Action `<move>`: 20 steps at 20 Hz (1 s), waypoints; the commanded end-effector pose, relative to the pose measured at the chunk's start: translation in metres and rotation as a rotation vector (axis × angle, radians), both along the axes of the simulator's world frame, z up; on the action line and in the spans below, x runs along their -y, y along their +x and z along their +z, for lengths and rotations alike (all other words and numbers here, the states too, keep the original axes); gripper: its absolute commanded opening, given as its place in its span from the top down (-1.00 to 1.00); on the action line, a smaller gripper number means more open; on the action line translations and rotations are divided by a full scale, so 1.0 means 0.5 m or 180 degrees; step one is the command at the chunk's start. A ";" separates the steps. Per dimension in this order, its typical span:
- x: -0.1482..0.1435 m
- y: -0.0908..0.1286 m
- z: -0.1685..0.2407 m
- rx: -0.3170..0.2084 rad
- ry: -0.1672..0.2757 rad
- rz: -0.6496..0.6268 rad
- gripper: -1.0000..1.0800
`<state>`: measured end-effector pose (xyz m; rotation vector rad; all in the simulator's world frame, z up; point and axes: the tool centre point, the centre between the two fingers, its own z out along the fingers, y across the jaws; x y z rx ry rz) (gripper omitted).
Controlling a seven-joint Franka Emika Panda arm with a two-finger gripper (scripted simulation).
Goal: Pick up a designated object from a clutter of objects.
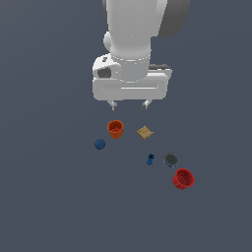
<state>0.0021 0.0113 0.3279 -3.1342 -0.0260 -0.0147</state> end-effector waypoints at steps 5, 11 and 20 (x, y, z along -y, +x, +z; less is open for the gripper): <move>-0.002 0.006 -0.002 0.0007 -0.0027 0.0026 -0.92; -0.003 0.011 -0.003 0.0022 -0.0078 0.0093 -0.92; -0.021 0.034 -0.017 0.0020 -0.0072 0.0018 -0.92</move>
